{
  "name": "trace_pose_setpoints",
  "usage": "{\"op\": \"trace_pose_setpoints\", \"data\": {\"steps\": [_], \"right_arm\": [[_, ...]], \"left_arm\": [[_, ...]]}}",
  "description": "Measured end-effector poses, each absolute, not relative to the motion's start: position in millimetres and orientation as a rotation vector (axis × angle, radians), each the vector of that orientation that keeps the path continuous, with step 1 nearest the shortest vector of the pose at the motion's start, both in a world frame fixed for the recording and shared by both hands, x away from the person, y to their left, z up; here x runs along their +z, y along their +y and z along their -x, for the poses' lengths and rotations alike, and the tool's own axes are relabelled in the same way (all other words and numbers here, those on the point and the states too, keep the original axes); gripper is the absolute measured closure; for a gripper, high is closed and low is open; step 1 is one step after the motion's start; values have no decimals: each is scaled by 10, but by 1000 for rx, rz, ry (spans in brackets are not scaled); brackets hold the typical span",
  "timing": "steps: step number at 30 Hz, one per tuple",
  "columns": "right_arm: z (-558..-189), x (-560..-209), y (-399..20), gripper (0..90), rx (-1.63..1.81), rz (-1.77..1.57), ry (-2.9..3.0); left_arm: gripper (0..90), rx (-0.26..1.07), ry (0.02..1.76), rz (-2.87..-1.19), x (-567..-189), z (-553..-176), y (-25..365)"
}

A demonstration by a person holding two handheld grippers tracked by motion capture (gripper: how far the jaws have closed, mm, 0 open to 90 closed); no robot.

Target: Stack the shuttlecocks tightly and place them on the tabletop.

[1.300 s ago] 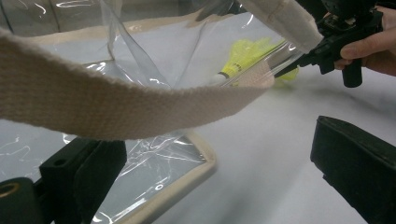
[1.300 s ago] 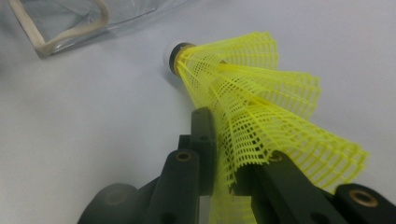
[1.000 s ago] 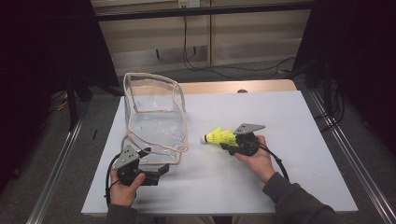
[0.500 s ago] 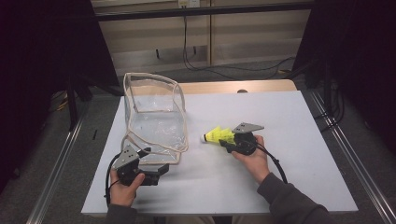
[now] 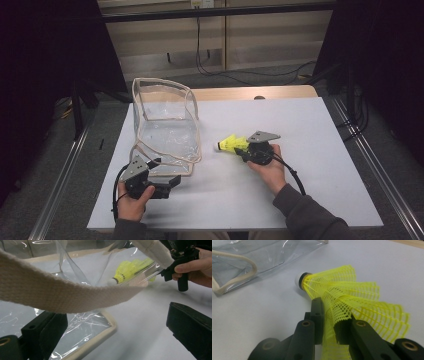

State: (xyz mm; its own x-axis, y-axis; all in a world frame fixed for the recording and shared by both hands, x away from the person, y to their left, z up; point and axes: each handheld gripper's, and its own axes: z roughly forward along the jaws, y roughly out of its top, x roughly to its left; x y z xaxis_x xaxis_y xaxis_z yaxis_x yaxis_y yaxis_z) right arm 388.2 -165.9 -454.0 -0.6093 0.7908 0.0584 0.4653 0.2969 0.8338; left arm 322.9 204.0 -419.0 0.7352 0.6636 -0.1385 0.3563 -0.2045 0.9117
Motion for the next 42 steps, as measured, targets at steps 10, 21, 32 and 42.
{"op": "trace_pose_setpoints", "data": {"steps": [10,21,32,42], "right_arm": [[-3900,-4530,-1665,826,1265,-1105,2217],[-3914,-4482,-1673,828,1320,-1101,2238],[-3931,-4338,-1698,829,1364,-1093,2225],[-3924,-4228,-1718,829,1385,-1077,2254]], "left_arm": [[36,342,796,-1819,-4196,-3227,2058],[36,346,806,-1814,-4210,-3215,2102],[36,346,807,-1811,-4208,-3210,2126],[36,340,809,-1809,-4209,-3201,2135]]}}
